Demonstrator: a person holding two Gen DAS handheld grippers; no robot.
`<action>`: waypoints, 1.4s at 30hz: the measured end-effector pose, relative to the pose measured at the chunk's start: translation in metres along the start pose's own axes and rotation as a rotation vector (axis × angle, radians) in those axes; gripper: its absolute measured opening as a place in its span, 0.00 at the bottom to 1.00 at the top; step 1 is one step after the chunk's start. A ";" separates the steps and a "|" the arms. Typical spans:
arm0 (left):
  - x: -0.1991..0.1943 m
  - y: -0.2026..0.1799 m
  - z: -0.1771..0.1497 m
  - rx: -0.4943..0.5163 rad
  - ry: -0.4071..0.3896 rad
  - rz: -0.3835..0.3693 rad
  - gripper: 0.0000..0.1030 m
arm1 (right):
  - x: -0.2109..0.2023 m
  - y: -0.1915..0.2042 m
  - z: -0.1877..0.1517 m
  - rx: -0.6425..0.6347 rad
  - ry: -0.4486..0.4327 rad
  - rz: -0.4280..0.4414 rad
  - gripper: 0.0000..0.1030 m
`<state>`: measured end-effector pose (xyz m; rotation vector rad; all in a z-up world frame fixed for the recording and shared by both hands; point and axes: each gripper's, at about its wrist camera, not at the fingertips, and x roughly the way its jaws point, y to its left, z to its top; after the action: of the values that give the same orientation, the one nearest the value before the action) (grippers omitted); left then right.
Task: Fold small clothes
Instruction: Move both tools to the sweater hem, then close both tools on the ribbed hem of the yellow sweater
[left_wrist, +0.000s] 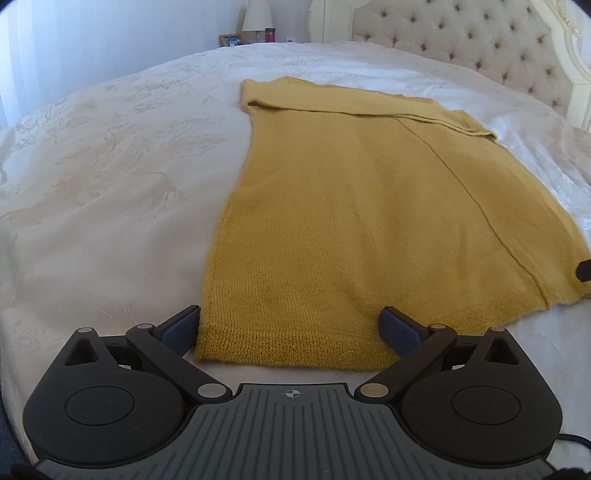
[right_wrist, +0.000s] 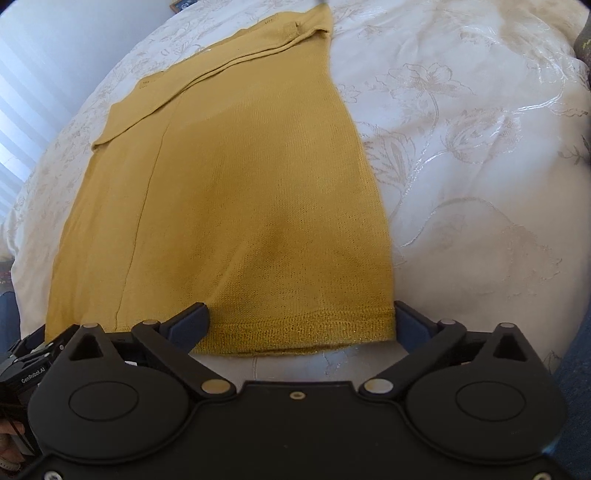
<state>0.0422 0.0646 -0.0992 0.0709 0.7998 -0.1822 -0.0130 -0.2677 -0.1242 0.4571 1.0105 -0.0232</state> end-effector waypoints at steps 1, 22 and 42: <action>0.001 0.001 0.000 -0.003 0.004 -0.004 0.99 | 0.000 -0.001 0.000 0.003 -0.002 0.003 1.00; -0.019 0.013 0.021 -0.049 0.008 -0.084 0.09 | -0.021 0.005 0.001 -0.022 -0.059 -0.044 0.18; -0.007 0.025 0.135 -0.090 -0.221 -0.157 0.09 | -0.036 0.013 0.096 0.021 -0.318 0.124 0.16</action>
<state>0.1372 0.0724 -0.0002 -0.0964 0.5917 -0.2964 0.0488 -0.2990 -0.0472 0.5167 0.6691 0.0045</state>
